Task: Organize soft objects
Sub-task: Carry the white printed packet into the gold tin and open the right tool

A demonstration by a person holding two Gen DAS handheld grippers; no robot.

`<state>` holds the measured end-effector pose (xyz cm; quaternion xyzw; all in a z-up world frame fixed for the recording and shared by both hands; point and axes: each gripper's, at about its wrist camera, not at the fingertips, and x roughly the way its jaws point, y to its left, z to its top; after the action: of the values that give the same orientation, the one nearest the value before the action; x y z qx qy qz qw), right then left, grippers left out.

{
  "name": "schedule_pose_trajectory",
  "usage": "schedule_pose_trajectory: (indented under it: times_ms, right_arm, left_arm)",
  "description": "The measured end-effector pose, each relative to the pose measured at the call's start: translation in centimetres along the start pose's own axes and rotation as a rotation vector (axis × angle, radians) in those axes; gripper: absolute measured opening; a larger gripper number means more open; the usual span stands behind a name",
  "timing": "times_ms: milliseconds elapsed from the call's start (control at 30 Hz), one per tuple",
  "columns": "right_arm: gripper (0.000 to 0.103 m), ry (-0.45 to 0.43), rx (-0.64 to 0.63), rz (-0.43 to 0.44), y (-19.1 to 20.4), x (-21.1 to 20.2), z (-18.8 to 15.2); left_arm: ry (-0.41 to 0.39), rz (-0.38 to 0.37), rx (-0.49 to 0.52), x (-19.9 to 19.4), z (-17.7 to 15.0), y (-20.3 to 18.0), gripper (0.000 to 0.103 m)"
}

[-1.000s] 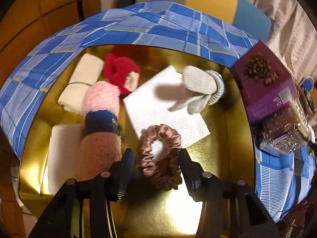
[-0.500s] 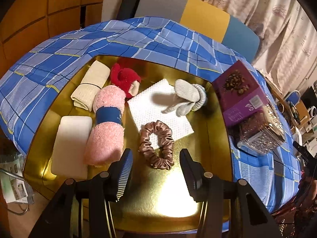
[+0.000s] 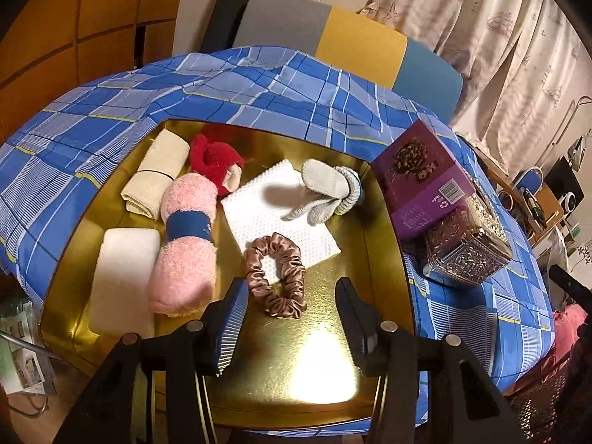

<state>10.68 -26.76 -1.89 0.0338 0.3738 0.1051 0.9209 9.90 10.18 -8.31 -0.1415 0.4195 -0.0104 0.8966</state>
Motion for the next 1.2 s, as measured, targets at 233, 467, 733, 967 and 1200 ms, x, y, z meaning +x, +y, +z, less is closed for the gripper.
schedule_pose_trajectory:
  times_ms: [233, 467, 733, 967, 1200]
  right_arm:
    - [0.061, 0.079, -0.068, 0.189, 10.2, 2.9, 0.2]
    - [0.061, 0.166, -0.046, 0.275, 18.3, 7.6, 0.4]
    - [0.061, 0.223, -0.036, 0.171, 23.0, 12.3, -0.1]
    - [0.061, 0.208, -0.044, 0.058, 24.7, 14.2, -0.4]
    - [0.068, 0.195, -0.062, 0.006, 25.4, 14.9, -1.0]
  left_arm:
    - [-0.048, 0.025, 0.009, -1.3, -0.2, 1.5, 0.050]
    - [-0.067, 0.047, -0.015, -2.0, -0.7, 3.6, 0.050]
    - [-0.093, 0.080, -0.106, -2.6, -0.6, 6.7, 0.050]
    - [-0.131, 0.083, -0.162, -3.5, -0.1, 8.3, 0.050]
    - [-0.127, 0.078, -0.173, -3.5, -0.1, 8.6, 0.050]
